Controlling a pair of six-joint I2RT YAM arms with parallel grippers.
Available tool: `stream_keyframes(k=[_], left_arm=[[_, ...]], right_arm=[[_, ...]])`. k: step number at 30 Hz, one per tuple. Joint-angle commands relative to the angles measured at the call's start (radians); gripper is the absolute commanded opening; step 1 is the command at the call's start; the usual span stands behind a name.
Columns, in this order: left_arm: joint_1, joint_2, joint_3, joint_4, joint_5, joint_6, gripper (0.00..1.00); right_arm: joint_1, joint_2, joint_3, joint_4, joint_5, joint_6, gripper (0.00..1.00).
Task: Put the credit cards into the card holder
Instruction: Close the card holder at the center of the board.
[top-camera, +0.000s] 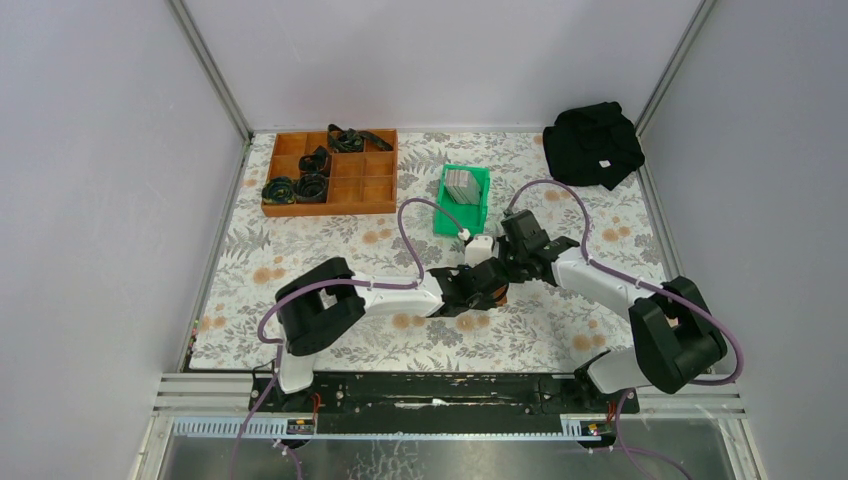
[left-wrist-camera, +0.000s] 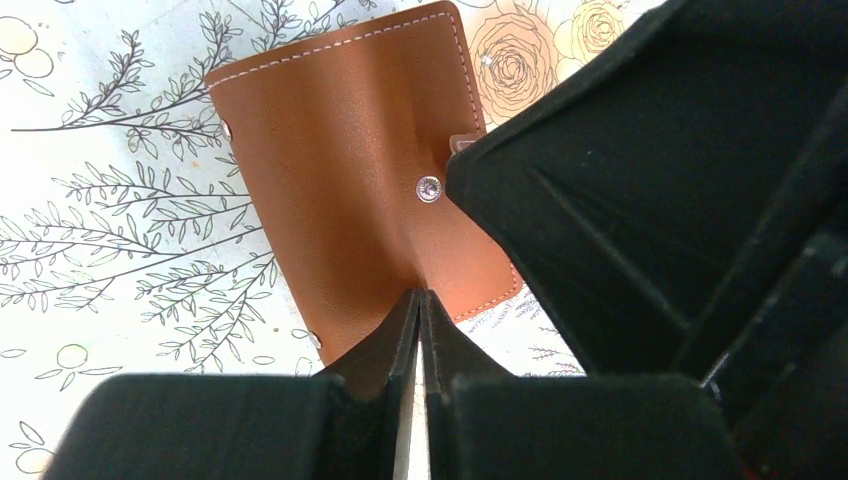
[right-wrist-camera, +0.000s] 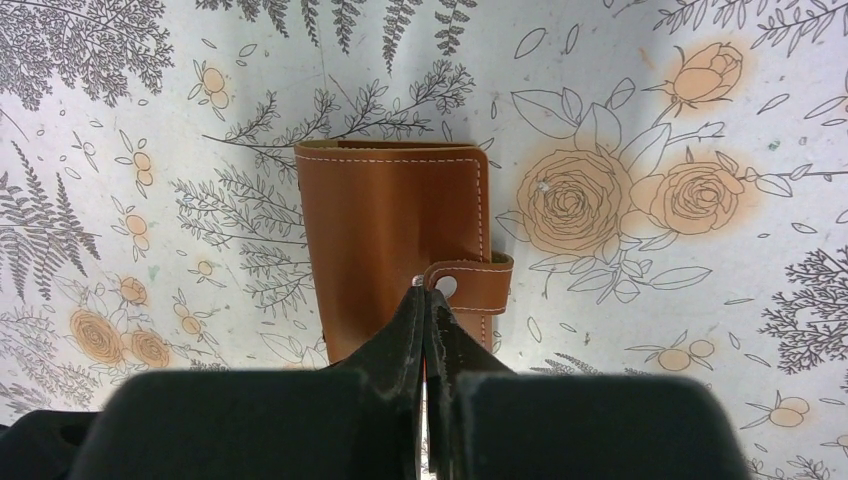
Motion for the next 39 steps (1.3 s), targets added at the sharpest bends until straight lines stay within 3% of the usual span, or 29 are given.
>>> stream_keyframes(k=[1, 20, 39], left_arm=[[-0.006, 0.035, -0.055, -0.113, 0.003, -0.003, 0.08], [-0.004, 0.044, -0.046, -0.113, 0.005, -0.007, 0.00], [0.003, 0.055, -0.046, -0.102, 0.017, -0.011, 0.00]], right_arm=[[0.018, 0.008, 0.032, 0.040, -0.027, 0.024, 0.00], [0.036, 0.031, 0.033, 0.045, -0.041, 0.027, 0.00], [0.051, 0.056, 0.034, 0.048, -0.057, 0.025, 0.00]])
